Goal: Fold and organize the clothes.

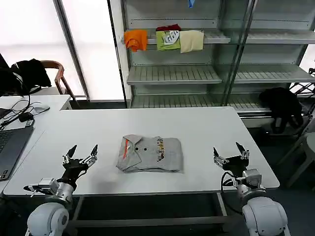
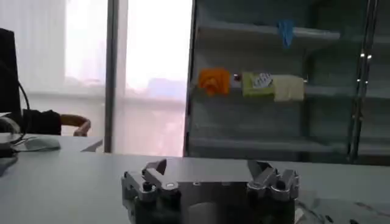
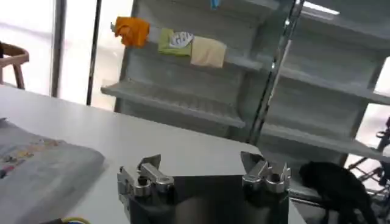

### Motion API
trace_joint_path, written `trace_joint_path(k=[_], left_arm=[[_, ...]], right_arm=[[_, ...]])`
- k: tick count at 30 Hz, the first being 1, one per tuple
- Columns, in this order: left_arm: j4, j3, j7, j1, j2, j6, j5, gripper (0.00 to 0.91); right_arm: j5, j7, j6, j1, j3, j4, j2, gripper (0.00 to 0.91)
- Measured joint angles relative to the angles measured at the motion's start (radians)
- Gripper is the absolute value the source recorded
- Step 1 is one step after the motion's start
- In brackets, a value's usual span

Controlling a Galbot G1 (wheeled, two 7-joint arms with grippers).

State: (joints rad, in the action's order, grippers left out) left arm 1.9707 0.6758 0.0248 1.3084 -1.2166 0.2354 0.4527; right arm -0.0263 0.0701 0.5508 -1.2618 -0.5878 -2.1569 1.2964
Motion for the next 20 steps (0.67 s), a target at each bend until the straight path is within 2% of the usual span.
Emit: trace_joint_path(k=[16, 20], left_arm=[[0.044, 0.000, -0.008, 0.028, 0.007, 0.001, 0.004, 0.907], [0.044, -0.009, -0.015, 0.024, 0.006, -0.010, 0.009, 0.907]], right_arm=[[-0.080, -0.014, 0.010, 0.010, 0.044, 0.002, 0.017, 0.907], [-0.068, -0.005, 0.006, 0.000, 0.057, 0.001, 0.014, 0.907]])
